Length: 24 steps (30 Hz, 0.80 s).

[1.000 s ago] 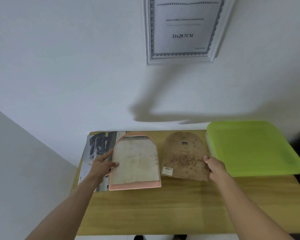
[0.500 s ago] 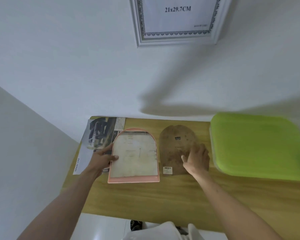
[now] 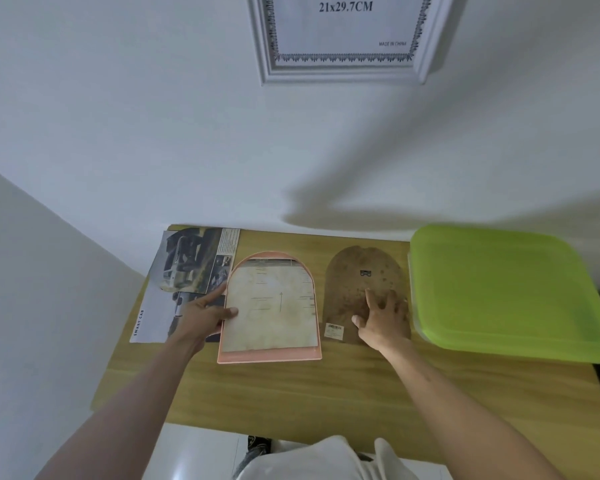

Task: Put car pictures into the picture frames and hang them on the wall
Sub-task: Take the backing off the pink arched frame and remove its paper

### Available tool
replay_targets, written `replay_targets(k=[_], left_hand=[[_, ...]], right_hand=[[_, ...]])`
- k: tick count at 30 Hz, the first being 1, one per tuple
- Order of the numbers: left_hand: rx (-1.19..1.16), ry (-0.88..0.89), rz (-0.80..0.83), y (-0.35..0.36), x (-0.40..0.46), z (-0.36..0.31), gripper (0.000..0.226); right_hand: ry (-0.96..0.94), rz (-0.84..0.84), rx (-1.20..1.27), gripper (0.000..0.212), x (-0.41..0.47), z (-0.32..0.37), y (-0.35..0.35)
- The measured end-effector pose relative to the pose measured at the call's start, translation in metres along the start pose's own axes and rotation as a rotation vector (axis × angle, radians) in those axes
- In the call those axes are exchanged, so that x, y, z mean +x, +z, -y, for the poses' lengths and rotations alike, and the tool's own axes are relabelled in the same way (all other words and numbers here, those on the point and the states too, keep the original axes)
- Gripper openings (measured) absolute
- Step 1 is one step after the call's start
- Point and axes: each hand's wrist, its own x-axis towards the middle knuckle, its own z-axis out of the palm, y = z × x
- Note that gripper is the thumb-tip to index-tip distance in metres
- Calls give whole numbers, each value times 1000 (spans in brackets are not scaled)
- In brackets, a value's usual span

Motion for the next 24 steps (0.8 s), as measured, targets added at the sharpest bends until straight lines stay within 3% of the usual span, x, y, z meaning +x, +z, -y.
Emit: replay_targets(k=[4, 8, 12, 15, 17, 20, 24], left_hand=[[-25, -4, 12, -1, 4, 5, 72], [-28, -7, 17, -3, 6, 8, 70], [-11, -14, 35, -10, 15, 7, 70], [45, 18, 46, -12, 23, 7, 69], [229, 114, 47, -12, 26, 7, 65], [702, 319, 57, -10, 29, 5, 50], [979, 418, -6, -2, 36, 16, 51]], right_hand=[[39, 3, -5, 76, -3, 3, 1], [-159, -207, 78, 59, -16, 25, -3], [-219, 6, 435, 49, -28, 65, -1], [-181, 110, 539, 41, -30, 86, 8], [-116, 126, 602, 35, -30, 94, 16], [-37, 70, 596, 36, -32, 100, 28], [-55, -48, 476, 40, -40, 112, 35]])
